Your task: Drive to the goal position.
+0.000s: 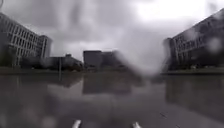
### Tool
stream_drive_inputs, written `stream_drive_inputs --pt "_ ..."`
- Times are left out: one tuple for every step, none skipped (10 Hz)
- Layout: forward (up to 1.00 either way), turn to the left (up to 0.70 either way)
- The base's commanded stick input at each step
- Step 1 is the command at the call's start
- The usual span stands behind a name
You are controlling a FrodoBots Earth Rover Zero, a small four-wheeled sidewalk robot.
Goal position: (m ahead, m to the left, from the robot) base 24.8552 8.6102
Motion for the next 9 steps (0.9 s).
stream_drive_inputs --pt "0.7 0.0" --pt "0.7 0.0" --pt "0.7 0.0" --pt "0.7 0.0" --pt "0.7 0.0" --pt "0.7 0.0" --pt "0.7 0.0" --pt "0.7 0.0" --pt "0.7 0.0"
